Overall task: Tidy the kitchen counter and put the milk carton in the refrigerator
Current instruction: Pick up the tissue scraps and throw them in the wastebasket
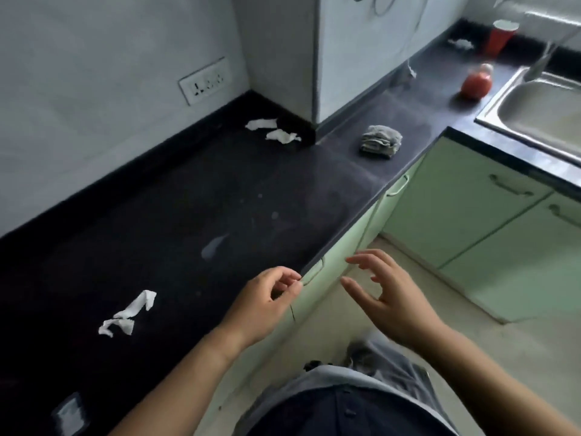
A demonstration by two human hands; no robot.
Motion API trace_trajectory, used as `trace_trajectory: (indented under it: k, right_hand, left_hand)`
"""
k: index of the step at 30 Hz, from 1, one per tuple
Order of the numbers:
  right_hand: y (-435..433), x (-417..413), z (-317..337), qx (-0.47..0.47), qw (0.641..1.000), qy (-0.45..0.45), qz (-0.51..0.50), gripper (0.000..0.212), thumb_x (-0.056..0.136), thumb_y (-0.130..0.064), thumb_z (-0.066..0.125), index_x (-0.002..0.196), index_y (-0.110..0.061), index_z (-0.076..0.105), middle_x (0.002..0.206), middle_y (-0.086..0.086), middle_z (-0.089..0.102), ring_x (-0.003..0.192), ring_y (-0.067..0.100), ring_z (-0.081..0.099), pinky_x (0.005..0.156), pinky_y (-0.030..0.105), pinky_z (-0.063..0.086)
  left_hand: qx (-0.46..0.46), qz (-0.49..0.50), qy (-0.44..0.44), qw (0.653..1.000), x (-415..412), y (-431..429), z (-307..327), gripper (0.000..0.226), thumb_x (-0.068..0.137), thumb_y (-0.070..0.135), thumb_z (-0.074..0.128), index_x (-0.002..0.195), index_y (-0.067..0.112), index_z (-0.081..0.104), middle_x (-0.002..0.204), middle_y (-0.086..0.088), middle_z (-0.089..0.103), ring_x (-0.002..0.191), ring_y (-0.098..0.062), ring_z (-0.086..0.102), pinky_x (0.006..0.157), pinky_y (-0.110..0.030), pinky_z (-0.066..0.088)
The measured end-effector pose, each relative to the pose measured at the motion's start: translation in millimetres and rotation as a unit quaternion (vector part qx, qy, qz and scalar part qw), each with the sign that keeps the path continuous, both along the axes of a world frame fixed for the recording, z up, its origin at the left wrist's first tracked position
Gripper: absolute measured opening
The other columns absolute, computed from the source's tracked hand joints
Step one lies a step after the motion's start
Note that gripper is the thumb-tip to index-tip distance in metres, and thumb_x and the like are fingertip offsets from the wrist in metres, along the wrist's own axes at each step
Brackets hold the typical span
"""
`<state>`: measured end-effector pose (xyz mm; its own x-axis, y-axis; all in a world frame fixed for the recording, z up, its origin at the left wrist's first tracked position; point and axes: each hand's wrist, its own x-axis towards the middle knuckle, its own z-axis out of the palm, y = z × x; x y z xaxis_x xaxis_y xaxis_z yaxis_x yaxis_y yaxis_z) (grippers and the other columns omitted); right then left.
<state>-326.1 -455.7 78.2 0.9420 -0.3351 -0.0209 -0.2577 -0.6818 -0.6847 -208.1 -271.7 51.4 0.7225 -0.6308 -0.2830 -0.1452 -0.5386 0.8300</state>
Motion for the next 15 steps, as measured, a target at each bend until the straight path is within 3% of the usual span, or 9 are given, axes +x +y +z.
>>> trace_trajectory:
  k: [5, 12, 15]
  right_hand:
    - [-57.2, 104.2, -2.2, -0.016, 0.996, 0.007, 0.087, 0.049, 0.082, -0.055, 0.048, 0.117, -0.022, 0.057, 0.121, -0.007, 0.052, 0.101, 0.006, 0.051, 0.084, 0.018, 0.038]
    - [-133.0, 254.3, -15.1, -0.019, 0.983, 0.018, 0.18, 0.043, 0.085, -0.048, 0.054, 0.119, -0.02, 0.056, 0.121, -0.005, 0.051, 0.107, 0.011, 0.052, 0.082, 0.017, 0.033]
    - [-150.7, 313.3, -30.1, -0.03, 0.972, 0.024, 0.231, 0.046, 0.085, -0.045, 0.057, 0.121, -0.016, 0.054, 0.126, 0.0, 0.049, 0.114, 0.019, 0.049, 0.09, 0.024, 0.038]
  left_hand:
    - [0.03, 0.086, -0.024, 0.996, 69.4, -32.1, -8.8, 0.014, 0.088, 0.033, 0.058, 0.099, 0.028, 0.063, 0.098, 0.013, 0.063, 0.094, 0.0, 0.058, 0.076, -0.008, 0.042]
    - [0.142, 0.182, -0.066, 0.971, 178.2, -76.0, -24.0, 0.02, 0.088, 0.038, 0.054, 0.104, 0.027, 0.06, 0.105, 0.011, 0.06, 0.1, -0.007, 0.056, 0.086, -0.031, 0.048]
    - [0.19, 0.219, -0.087, 0.953, 222.0, -94.5, -36.7, 0.025, 0.09, 0.037, 0.053, 0.11, 0.024, 0.058, 0.11, 0.007, 0.058, 0.103, -0.012, 0.056, 0.085, -0.033, 0.049]
